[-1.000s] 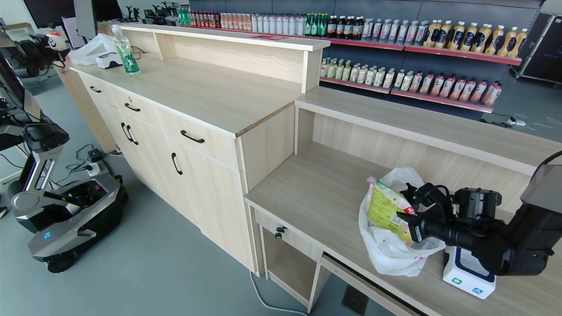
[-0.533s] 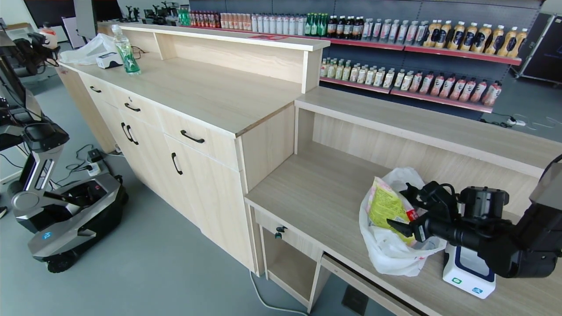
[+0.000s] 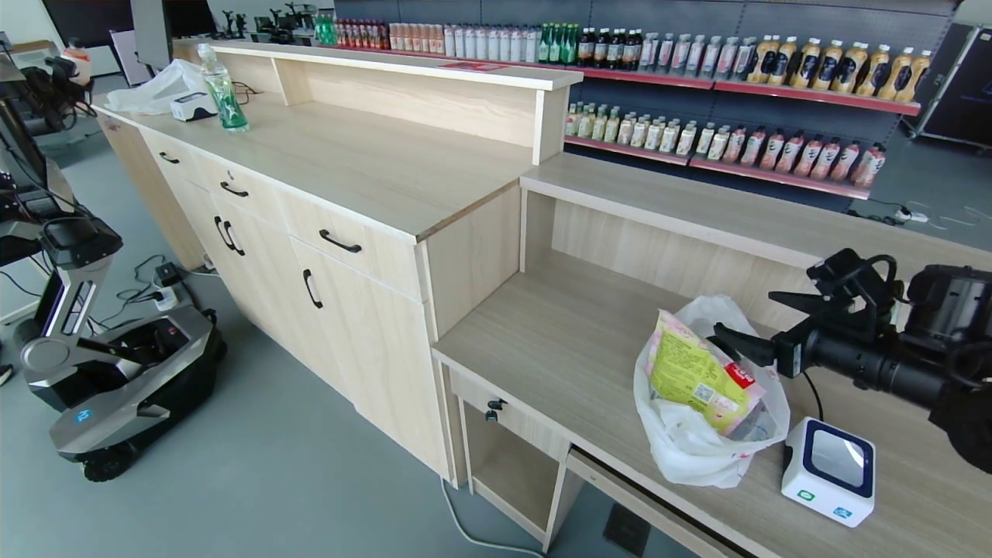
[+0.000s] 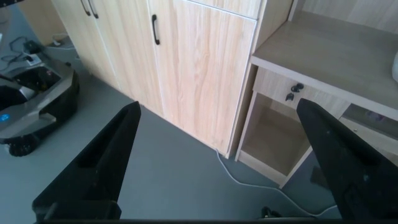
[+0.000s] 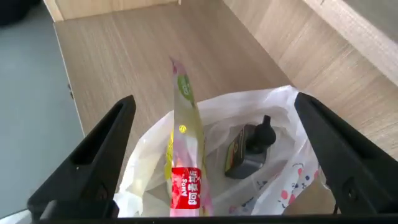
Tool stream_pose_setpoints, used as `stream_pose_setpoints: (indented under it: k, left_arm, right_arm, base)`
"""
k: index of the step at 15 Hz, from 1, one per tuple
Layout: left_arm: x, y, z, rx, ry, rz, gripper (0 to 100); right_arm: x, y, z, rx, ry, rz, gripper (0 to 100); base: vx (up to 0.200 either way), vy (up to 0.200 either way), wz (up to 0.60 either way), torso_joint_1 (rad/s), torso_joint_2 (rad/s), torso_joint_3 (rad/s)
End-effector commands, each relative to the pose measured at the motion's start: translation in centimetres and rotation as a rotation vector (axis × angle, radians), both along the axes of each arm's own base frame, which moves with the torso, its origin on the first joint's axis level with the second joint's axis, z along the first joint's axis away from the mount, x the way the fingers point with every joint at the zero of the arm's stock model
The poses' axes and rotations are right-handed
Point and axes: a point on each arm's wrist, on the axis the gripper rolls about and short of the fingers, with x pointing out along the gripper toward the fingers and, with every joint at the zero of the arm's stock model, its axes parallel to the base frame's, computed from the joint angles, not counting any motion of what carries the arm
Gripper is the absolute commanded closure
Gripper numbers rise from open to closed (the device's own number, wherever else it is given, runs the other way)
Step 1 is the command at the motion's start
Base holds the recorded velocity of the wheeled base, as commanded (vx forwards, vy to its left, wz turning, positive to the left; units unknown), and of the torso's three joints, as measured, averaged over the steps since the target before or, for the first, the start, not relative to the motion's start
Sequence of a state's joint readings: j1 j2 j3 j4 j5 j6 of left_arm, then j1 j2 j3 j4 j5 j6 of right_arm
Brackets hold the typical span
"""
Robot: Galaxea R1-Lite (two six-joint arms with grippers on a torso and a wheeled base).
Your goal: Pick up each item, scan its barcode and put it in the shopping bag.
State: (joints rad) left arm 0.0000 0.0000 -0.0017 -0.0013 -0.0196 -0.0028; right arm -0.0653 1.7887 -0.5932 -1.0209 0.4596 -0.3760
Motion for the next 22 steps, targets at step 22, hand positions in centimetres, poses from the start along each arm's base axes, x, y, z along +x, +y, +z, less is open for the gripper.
stream_pose_setpoints:
  k: [22]
  left_arm:
    - [0.0,0.0,0.0,0.000,0.001,0.000,0]
  right_arm:
    - [-23.2,0.0,4.3,0.063,-0.105,-0.526,0]
  base:
    - [0.000,0.000,-0.41,0.002,0.00,0.001]
